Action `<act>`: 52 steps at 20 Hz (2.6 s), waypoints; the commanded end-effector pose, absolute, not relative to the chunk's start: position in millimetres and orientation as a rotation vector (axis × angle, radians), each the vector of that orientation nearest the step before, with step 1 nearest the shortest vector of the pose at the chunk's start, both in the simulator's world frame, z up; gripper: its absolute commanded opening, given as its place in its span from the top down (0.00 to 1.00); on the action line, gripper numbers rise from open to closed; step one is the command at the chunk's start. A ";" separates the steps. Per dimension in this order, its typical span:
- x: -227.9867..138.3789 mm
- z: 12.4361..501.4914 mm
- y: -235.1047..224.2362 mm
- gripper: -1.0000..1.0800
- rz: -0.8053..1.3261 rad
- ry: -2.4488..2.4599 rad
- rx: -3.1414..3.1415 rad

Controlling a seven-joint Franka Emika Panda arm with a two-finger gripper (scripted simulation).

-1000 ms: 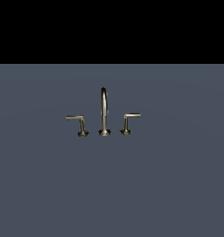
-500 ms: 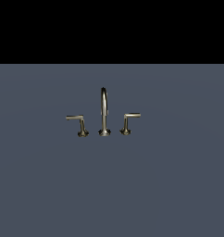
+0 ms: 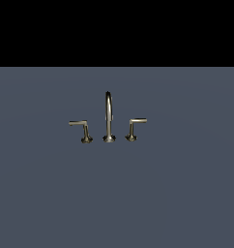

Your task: Turn on the faucet by rotating a designated handle.

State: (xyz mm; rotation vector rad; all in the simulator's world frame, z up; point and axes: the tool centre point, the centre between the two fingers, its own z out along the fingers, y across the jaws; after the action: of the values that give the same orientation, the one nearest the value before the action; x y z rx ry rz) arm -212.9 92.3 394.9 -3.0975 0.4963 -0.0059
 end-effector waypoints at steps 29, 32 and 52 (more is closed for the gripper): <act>-90.4 246.9 173.7 1.00 0.002 1.329 -2.830; -78.4 234.8 176.8 1.00 0.003 1.394 -2.799; 17.0 139.5 177.7 1.00 -0.003 1.878 -2.516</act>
State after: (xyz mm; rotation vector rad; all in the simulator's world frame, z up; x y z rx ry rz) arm 8.7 179.2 147.7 -2.5442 1.8371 -0.0007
